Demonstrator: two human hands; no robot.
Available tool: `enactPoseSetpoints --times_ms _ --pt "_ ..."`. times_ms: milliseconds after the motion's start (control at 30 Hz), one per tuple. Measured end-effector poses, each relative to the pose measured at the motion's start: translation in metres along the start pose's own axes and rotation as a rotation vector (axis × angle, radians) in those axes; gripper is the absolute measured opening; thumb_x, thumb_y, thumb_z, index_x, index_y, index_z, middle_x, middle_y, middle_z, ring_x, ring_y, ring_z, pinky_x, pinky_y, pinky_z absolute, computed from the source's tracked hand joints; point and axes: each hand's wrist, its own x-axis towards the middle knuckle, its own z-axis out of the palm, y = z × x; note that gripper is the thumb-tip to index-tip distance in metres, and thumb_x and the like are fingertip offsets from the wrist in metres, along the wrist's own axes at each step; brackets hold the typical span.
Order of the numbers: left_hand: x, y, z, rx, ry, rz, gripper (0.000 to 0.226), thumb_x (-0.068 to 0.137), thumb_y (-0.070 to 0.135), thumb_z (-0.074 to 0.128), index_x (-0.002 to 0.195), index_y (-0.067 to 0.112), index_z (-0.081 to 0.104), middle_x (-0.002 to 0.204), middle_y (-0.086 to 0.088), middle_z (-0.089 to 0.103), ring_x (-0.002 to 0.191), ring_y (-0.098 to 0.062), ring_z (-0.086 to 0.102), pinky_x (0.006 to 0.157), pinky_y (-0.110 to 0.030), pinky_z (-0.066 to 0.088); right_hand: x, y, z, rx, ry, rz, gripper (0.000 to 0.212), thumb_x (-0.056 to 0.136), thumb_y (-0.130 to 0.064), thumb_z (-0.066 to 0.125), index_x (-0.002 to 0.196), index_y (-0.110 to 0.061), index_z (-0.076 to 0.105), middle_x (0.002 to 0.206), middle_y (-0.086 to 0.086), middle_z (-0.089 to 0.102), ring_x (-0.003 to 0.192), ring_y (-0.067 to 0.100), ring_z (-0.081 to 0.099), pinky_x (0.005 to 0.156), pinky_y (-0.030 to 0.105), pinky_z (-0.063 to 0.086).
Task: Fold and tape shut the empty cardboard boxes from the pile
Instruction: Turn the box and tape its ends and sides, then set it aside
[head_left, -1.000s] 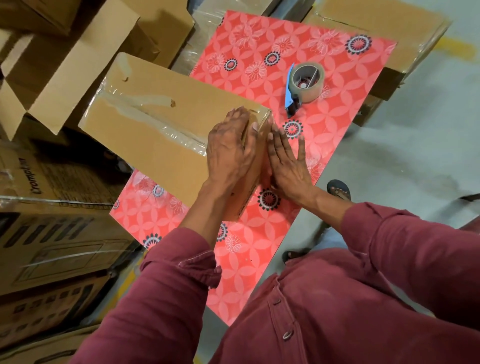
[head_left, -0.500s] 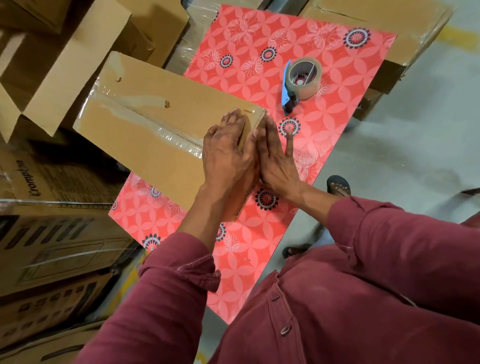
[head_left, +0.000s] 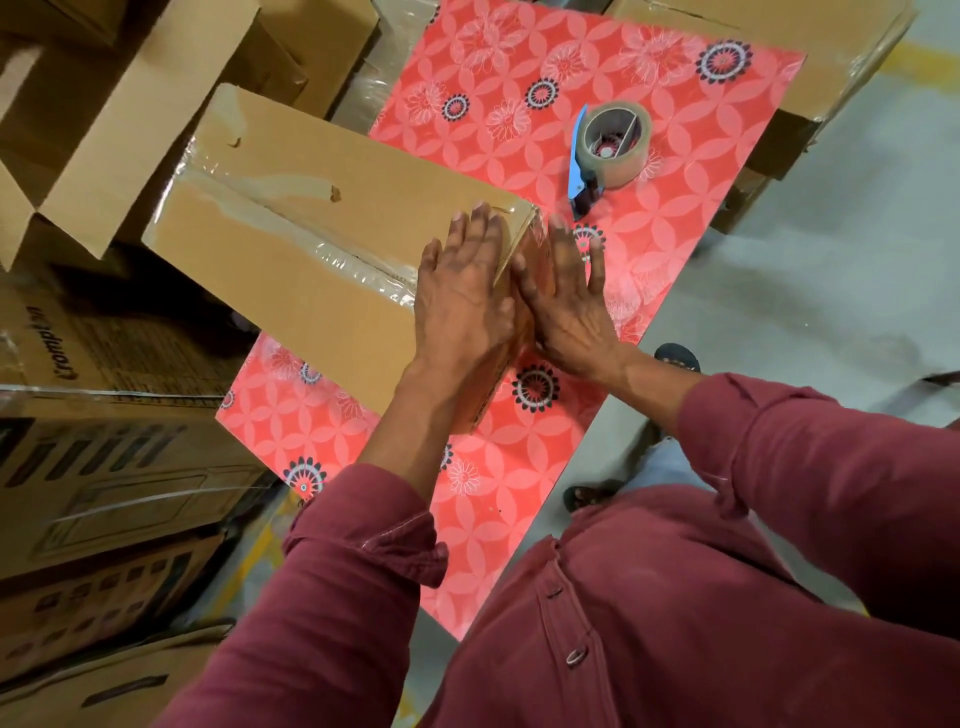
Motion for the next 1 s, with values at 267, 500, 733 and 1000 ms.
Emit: enactPoseSetpoints --times_ms 267,500,733,1000 --pt "-0.017 -0.013 -0.004 0.033 0.007 0.026 0.098 0.087 0.061 0.055 0.164 0.01 0.025 0.173 -0.007 0.019 0.161 -0.024 0.012 0.127 -0.059 0.006 -0.025 0.004 -0.007 0.0 0.03 0.043 0.09 0.099 -0.018 0.051 0.163 -0.029 -0.012 0.162 0.03 -0.003 0.154 0.047 0.007 0.118 0.073 0.008" --pt "-0.053 -0.006 0.004 0.043 0.332 0.035 0.06 0.103 0.037 0.055 0.152 0.005 0.047 0.163 -0.015 0.041 0.156 -0.03 0.029 0.124 -0.063 0.018 -0.001 -0.026 0.001 -0.026 0.166 -0.151 0.091 0.101 -0.019 0.052 0.164 -0.024 -0.014 0.168 0.02 -0.021 0.157 0.04 -0.011 0.121 0.069 0.001" --pt "-0.085 -0.014 0.014 -0.125 0.462 -0.137 0.06 0.099 0.038 0.062 0.149 0.005 0.054 0.161 -0.014 0.044 0.156 -0.03 0.03 0.126 -0.06 0.02 -0.058 -0.031 -0.012 -0.09 -0.101 -0.136 0.116 0.076 0.006 0.065 0.165 -0.019 -0.004 0.169 0.026 -0.001 0.158 0.04 0.01 0.121 0.07 0.013" --pt "-0.099 -0.047 -0.021 -0.591 0.769 -0.56 0.053 0.095 0.042 0.059 0.138 0.011 0.065 0.152 -0.009 0.056 0.15 -0.022 0.041 0.12 -0.048 0.038 0.04 -0.067 -0.109 0.225 0.11 -0.159 0.066 0.074 0.004 0.054 0.139 -0.005 0.059 0.138 0.014 0.056 0.13 0.03 0.052 0.11 0.046 0.039"
